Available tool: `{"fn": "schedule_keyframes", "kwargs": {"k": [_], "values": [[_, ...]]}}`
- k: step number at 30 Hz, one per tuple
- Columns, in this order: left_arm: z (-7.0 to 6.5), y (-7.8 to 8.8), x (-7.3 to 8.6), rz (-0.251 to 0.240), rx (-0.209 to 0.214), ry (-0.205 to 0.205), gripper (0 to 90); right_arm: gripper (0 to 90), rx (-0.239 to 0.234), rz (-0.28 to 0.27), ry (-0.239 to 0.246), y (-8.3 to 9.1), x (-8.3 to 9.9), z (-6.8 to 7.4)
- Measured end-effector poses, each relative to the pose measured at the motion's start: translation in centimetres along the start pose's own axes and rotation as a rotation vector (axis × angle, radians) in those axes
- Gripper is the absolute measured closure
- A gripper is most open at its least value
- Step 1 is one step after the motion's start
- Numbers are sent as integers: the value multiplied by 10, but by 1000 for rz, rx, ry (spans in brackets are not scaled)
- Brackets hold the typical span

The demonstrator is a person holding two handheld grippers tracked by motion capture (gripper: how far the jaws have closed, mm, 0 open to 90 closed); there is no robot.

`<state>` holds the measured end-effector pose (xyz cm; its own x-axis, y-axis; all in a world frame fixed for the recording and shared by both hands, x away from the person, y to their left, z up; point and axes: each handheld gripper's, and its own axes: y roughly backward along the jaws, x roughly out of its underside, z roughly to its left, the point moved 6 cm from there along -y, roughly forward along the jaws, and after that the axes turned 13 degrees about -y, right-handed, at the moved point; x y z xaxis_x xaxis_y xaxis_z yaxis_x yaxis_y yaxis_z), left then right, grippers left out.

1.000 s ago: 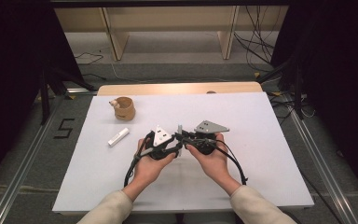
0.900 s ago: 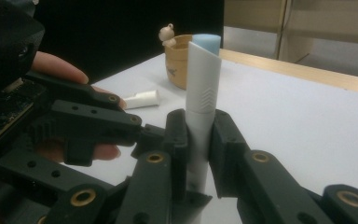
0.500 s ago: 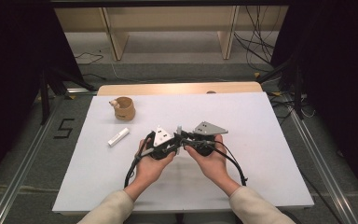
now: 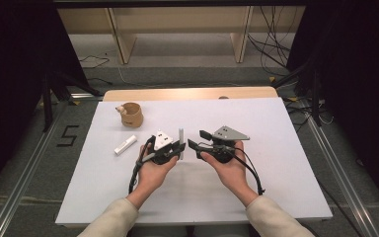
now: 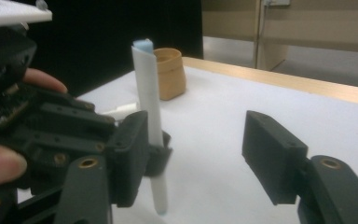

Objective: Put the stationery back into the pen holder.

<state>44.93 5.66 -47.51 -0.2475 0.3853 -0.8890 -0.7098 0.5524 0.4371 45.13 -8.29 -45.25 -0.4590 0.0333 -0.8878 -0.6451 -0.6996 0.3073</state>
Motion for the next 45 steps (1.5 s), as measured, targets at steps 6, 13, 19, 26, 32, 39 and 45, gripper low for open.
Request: {"fn": "schedule_keyframes", "kwargs": {"k": [6, 13, 19, 26, 32, 39, 45], "values": [[7, 4, -1, -13, -17, 13, 784, 362, 34, 30, 31, 1, 6, -7], [18, 9, -3, -25, -45, 26, 784, 334, 62, 59, 52, 3, 12, -15], [27, 14, -4, -34, -64, 35, 784, 324, 79, 91, 62, 6, 20, -22], [35, 18, -5, -41, -81, 39, 784, 307, 92, 122, 80, 9, 26, -27], [43, 22, -4, -46, -103, 47, 784, 283, 98, 150, 97, 15, 29, -31], [51, 26, -4, -49, -120, 52, 784, 269, 96, 178, 107, 21, 37, -33], [57, 29, -5, -51, -135, 49, 784, 258, 99, 202, 110, 27, 45, -35]]}}
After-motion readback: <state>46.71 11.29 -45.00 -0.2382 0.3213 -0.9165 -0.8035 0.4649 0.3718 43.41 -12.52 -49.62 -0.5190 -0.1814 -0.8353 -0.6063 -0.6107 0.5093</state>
